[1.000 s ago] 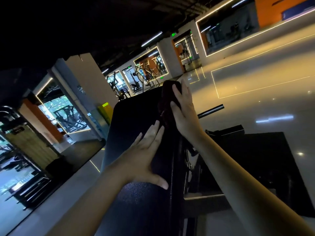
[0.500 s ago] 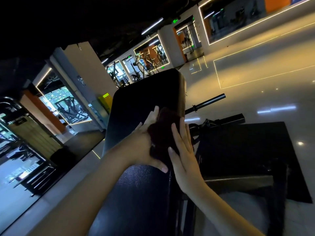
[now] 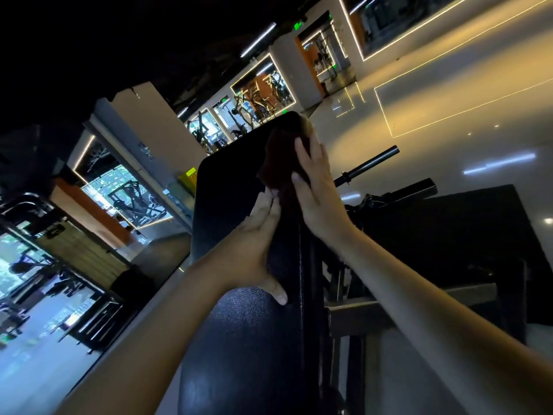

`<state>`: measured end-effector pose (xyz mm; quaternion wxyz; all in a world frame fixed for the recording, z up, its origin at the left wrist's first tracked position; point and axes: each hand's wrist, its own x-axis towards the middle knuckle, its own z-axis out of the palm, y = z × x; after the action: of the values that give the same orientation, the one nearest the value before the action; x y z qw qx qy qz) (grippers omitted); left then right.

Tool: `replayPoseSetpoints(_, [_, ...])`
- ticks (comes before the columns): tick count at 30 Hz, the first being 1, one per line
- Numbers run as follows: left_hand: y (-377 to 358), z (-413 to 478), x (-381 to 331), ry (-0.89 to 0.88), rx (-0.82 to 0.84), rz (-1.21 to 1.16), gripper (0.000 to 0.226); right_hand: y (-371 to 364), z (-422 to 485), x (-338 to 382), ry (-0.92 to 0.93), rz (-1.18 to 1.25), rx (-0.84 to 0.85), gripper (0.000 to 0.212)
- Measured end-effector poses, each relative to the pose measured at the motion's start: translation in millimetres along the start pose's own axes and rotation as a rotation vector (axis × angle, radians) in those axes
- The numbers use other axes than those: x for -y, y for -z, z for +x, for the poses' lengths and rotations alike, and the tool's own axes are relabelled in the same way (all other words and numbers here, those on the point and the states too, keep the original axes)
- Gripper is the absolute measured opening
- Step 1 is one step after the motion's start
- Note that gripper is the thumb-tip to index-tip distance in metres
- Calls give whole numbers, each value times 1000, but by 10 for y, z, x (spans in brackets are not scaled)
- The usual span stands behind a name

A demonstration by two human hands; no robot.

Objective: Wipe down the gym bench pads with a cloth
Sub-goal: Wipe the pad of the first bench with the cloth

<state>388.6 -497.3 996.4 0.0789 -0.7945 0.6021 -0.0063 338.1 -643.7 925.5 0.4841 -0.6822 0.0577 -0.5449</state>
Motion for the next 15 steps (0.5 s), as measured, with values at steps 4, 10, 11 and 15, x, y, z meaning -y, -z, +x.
replayPoseSetpoints(4, [-24, 25, 19, -6, -1, -21, 165, 43, 388, -5, -22, 8, -54, 57])
replayPoseSetpoints(10, [-39, 54, 41, -4, -41, -33, 160, -21, -239, 33, 7, 29, -6, 57])
replayPoseSetpoints(11, [-54, 65, 68, 28, -37, -49, 157, -39, -432, 36, 18, 29, 12, 57])
replayPoseSetpoints(15, [-53, 40, 94, 21, -60, -226, 152, -105, -1253, 62, 8, 64, 123, 60])
